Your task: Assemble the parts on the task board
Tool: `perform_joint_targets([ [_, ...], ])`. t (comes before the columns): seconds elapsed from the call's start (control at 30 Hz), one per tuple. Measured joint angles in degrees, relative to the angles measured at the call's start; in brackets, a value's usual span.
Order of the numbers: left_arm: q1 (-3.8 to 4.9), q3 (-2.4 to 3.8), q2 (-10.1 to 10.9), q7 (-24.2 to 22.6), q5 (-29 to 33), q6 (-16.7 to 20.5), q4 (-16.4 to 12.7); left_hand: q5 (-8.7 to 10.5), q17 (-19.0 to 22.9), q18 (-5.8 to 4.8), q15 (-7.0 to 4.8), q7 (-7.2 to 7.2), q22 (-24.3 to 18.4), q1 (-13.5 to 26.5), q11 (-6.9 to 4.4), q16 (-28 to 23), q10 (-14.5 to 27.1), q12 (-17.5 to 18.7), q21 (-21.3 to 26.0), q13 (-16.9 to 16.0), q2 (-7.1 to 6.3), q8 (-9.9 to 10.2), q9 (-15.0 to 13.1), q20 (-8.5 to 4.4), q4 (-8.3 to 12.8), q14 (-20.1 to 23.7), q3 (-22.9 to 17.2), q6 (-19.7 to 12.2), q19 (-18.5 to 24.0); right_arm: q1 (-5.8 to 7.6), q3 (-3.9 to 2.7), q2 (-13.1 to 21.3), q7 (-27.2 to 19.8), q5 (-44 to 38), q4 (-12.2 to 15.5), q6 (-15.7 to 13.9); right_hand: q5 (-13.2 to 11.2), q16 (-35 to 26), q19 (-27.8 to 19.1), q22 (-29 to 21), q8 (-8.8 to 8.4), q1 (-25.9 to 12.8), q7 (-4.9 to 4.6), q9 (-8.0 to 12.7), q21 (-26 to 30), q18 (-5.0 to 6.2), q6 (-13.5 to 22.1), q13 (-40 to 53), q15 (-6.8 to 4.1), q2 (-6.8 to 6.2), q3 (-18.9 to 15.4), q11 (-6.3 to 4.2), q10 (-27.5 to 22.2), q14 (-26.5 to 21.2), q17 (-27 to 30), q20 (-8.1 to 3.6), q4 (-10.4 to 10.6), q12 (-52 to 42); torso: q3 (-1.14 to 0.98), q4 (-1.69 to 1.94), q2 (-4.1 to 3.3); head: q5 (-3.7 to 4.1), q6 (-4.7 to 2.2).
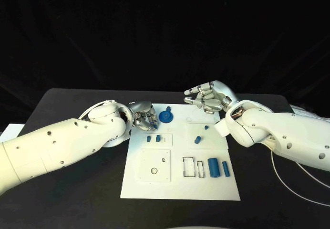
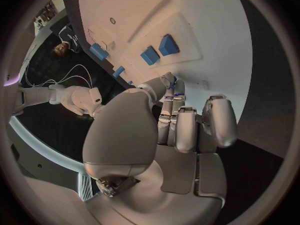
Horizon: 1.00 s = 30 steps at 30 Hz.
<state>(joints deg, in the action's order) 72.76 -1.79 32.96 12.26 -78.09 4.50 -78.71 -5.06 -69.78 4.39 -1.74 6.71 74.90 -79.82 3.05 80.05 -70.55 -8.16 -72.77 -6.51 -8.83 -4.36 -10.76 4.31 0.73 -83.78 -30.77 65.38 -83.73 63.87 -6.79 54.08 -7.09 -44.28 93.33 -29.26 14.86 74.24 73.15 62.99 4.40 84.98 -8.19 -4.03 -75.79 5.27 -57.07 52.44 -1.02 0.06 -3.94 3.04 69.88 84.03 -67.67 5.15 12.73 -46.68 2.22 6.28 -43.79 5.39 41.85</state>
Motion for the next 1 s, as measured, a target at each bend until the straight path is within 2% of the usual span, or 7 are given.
perform_joint_targets([
  [0.47, -0.10, -0.08, 0.00, -0.15, -0.14, -0.24, -0.21, 0.00, 0.04, 0.01, 0.00, -0.22, 0.00, 0.23, -0.03, 0.00, -0.45, 0.00, 0.00, -0.09, 0.23, 0.31, -0.02, 0.00, 0.00, 0.00, 0.00, 0.21, 0.00, 0.00, 0.00, -0.06, 0.02, 0.00, -0.19, 0.07, 0.00, 0.00, 0.00, 0.00, 0.00, 0.00, 0.00, 0.00, 0.00, 0.00, 0.00, 0.00, 0.00, 0.00, 0.00, 0.00, 0.00, 0.00, 0.00, 0.00, 0.00, 0.00, -0.01, 0.01, 0.01, 0.06, 0.25],
  [0.73, -0.08, -0.06, -0.10, -0.08, -1.09, -0.47, -0.25, 0.00, 0.05, 0.02, 0.00, -0.20, 0.00, 0.91, 0.00, 0.00, -0.42, 0.71, 0.00, -0.15, -0.45, 0.32, 0.10, 0.00, 0.00, 0.00, 0.00, 0.19, 0.00, 0.00, 0.00, -0.24, 0.02, 0.01, -0.23, 0.09, 0.00, 0.00, 0.00, 0.01, 0.00, 0.00, 0.00, 0.00, 0.00, 0.00, 0.00, 0.00, 0.00, 0.00, 0.00, 0.00, 0.00, 0.00, 0.00, 0.00, 0.00, 0.00, -0.02, 0.02, 0.01, 0.07, 0.30],
  [0.8, -0.07, -0.06, -0.14, 0.00, -1.43, -0.65, -0.26, 0.00, 0.20, 0.02, 0.21, 0.25, 0.00, 1.53, 0.47, 0.00, 0.11, 1.23, 0.23, -0.04, -0.60, 0.47, 0.39, 0.00, 0.00, -0.21, 0.00, -0.68, 0.00, 0.00, 0.00, -0.26, 0.01, 0.05, -0.24, 0.09, 0.00, 0.00, 0.00, 0.00, 0.00, 0.00, 0.00, 0.00, 0.00, 0.00, 0.00, 0.00, 0.00, 0.00, 0.00, 0.00, 0.00, 0.00, 0.00, 0.00, 0.00, 0.00, -0.03, 0.01, 0.01, 0.07, 0.30],
  [1.0, -0.15, -0.17, -0.18, 0.32, -2.15, -1.47, -0.28, 0.00, 0.82, 0.02, 0.21, 0.63, 0.04, 1.89, 0.84, -0.24, 1.68, 2.21, 1.22, 0.23, -0.96, 0.76, 1.74, 0.21, 0.00, -0.21, 0.00, -4.09, -0.21, -0.01, 0.01, -0.26, -0.07, 0.13, -0.24, 0.15, 0.00, 0.00, 0.00, -0.07, 0.00, 0.00, 0.00, 0.00, 0.35, 0.00, 0.00, 0.00, 0.00, 0.00, 0.00, 0.00, 0.00, 0.00, 0.00, 0.00, 0.00, 0.00, -0.02, -0.01, 0.01, 0.07, 0.40],
])
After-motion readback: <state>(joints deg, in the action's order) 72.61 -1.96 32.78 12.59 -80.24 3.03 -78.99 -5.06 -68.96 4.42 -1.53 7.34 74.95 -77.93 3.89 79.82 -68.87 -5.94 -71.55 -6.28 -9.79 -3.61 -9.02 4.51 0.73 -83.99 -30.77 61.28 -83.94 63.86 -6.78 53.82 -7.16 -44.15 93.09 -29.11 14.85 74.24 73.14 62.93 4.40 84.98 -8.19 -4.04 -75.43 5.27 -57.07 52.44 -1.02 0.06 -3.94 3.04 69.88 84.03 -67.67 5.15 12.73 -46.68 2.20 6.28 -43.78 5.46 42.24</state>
